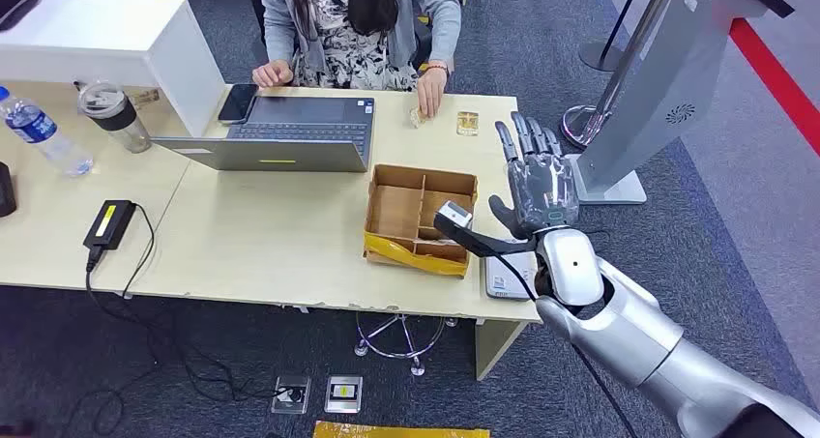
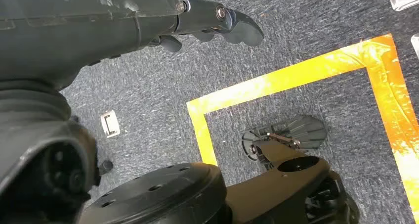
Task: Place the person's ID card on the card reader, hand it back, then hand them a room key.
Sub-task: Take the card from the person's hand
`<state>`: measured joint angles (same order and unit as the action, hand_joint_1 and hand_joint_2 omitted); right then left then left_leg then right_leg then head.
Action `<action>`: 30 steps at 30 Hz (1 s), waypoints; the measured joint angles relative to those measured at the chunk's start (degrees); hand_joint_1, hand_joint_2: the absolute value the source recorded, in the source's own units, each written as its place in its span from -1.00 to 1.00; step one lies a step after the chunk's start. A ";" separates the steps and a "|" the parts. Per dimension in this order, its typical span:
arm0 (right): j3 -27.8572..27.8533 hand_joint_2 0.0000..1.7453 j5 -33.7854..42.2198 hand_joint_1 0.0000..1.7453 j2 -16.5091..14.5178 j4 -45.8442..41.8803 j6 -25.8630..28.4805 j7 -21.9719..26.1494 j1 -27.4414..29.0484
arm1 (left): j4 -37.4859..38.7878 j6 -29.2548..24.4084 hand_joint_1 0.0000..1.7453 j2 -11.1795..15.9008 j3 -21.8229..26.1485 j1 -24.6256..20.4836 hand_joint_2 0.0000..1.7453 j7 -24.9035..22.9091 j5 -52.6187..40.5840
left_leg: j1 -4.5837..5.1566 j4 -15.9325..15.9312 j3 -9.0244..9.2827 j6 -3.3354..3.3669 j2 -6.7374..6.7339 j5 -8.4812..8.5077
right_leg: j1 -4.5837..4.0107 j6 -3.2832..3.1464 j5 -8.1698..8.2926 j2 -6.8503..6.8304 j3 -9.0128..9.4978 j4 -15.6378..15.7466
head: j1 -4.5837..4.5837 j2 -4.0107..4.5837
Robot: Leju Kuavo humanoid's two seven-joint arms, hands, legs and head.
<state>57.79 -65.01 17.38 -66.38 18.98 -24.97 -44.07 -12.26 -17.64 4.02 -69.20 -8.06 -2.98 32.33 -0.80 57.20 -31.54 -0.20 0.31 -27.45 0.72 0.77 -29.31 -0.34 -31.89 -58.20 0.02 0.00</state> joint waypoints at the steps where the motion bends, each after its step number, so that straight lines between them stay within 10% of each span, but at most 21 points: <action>1: 0.15 1.00 0.30 -1.00 -0.28 0.48 0.22 0.27 -0.14 | 0.00 0.10 -1.00 0.00 0.00 -0.02 -1.00 -0.05 0.00 | 0.00 0.00 0.00 0.00 0.00 0.00 | 0.00 0.00 0.00 0.00 0.00 0.00 | 0.00 0.00; 14: 0.52 1.00 15.43 -1.00 -8.15 12.91 3.49 8.50 -2.19 | 0.02 1.17 -1.00 0.00 0.00 -0.38 -1.00 -1.62 -0.46 | 0.00 0.00 0.01 -0.01 -0.01 0.01 | 0.00 0.00 0.00 0.02 -0.01 0.00 | 0.00 0.00; 29: 0.52 1.00 15.97 -1.00 -11.35 19.16 6.64 9.17 -3.43 | 0.01 1.46 -1.00 0.00 -0.02 -0.68 -1.00 -1.84 -1.23 | 0.00 0.01 0.02 -0.01 -0.02 0.01 | 0.00 0.00 0.00 0.03 -0.02 0.00 | 0.02 0.00; 30: 0.53 1.00 15.75 -0.50 -11.34 19.27 7.06 8.95 -3.44 | 0.01 1.47 -1.00 0.00 -0.02 -0.70 -1.00 -1.85 -1.30 | 0.00 0.01 0.02 -0.01 -0.03 0.01 | 0.00 0.00 0.00 0.03 -0.02 0.00 | 0.02 0.00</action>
<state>58.32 -49.27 6.04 -47.11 26.04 -16.02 -47.51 -12.25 -16.17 4.02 -69.22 -8.76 -4.83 31.03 -0.80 57.21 -31.52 -0.21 0.29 -27.44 0.72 0.77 -29.30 -0.30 -31.90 -58.20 0.04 0.00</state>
